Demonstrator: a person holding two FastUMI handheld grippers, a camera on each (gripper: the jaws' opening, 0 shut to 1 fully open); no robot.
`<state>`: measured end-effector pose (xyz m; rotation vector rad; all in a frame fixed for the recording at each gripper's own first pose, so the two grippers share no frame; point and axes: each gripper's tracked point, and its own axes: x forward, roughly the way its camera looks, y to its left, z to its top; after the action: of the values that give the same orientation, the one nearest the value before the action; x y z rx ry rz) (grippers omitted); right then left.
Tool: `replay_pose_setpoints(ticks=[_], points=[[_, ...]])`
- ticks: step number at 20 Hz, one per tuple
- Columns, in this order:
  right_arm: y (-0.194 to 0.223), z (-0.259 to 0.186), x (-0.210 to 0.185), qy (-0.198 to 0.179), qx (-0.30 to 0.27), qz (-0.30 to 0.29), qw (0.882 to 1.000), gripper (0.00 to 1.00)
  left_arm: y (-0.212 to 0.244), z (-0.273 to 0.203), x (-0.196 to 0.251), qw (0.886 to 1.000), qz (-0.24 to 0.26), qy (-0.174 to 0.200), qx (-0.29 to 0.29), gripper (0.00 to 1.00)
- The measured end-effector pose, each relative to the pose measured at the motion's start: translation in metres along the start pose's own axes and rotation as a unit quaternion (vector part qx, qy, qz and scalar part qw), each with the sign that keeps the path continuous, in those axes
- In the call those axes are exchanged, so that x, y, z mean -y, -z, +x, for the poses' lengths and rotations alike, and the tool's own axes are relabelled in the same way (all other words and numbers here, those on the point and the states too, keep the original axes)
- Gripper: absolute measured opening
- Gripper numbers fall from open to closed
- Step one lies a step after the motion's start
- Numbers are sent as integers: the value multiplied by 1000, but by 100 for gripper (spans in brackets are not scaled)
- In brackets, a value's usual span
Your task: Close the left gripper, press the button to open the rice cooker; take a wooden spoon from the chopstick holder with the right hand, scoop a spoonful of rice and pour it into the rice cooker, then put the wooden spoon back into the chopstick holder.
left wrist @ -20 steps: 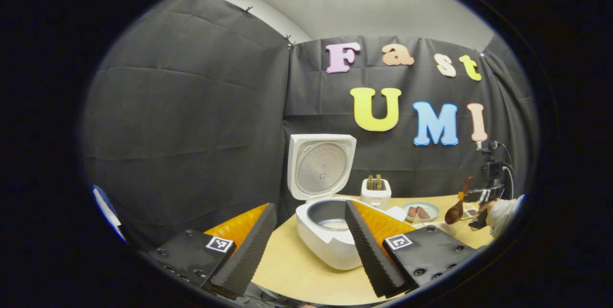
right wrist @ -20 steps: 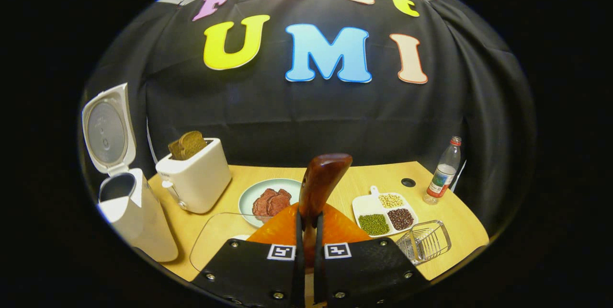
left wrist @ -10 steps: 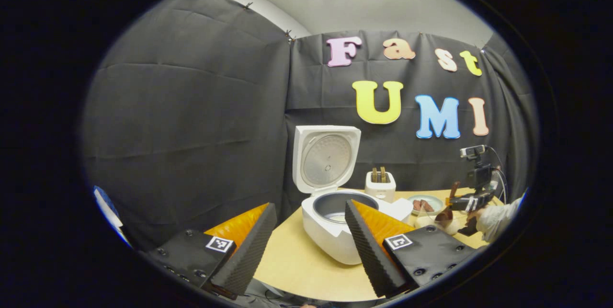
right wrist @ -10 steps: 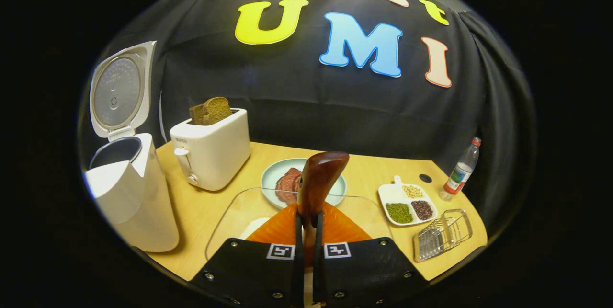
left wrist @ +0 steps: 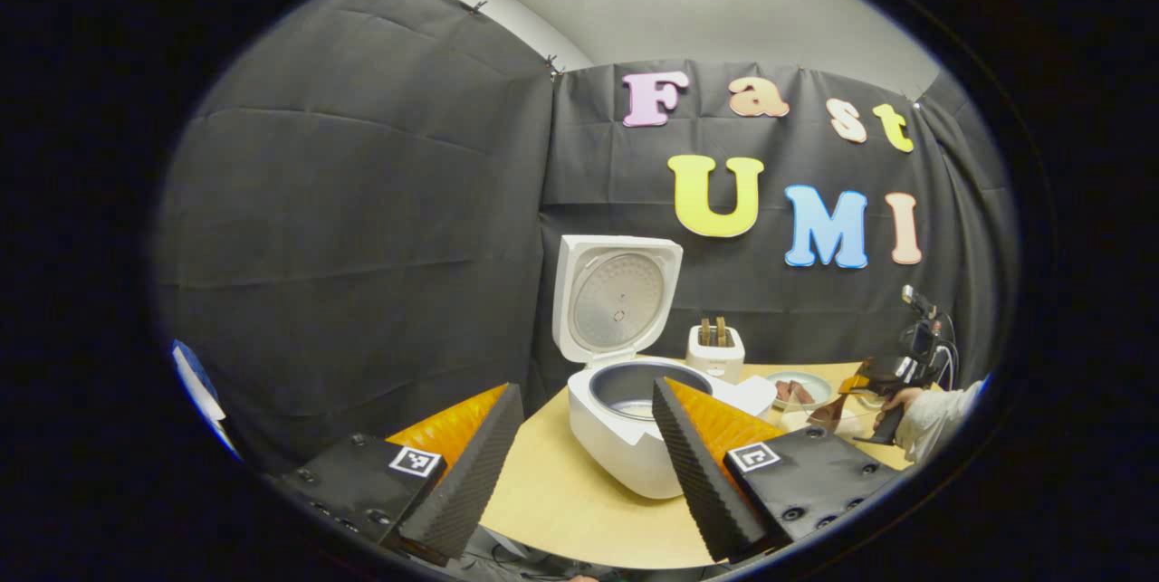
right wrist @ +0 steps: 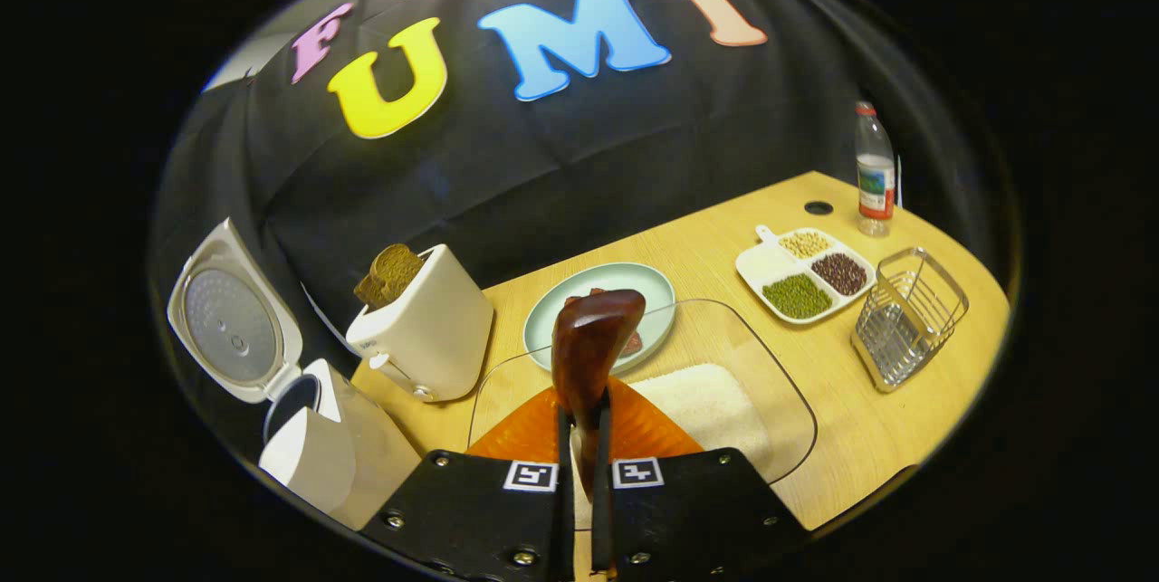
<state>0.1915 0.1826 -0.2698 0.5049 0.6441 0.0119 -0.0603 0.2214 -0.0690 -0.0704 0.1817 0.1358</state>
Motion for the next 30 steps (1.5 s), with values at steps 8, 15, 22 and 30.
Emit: replay_pose_setpoints(ticks=[8,15,22,30], points=[[-6,-9,37,-27,-31,224,974,8,-4,-1,10,1000,0,13,3,100],[-39,-37,-2,-103,-22,279,955,8,-6,-1,21,1000,-4,21,10,100],[-63,-58,-82,-194,-37,296,935,8,-4,-2,6,1000,-19,5,12,100],[-58,-63,-192,-270,-68,230,933,7,0,-6,-23,999,-14,-28,15,99]])
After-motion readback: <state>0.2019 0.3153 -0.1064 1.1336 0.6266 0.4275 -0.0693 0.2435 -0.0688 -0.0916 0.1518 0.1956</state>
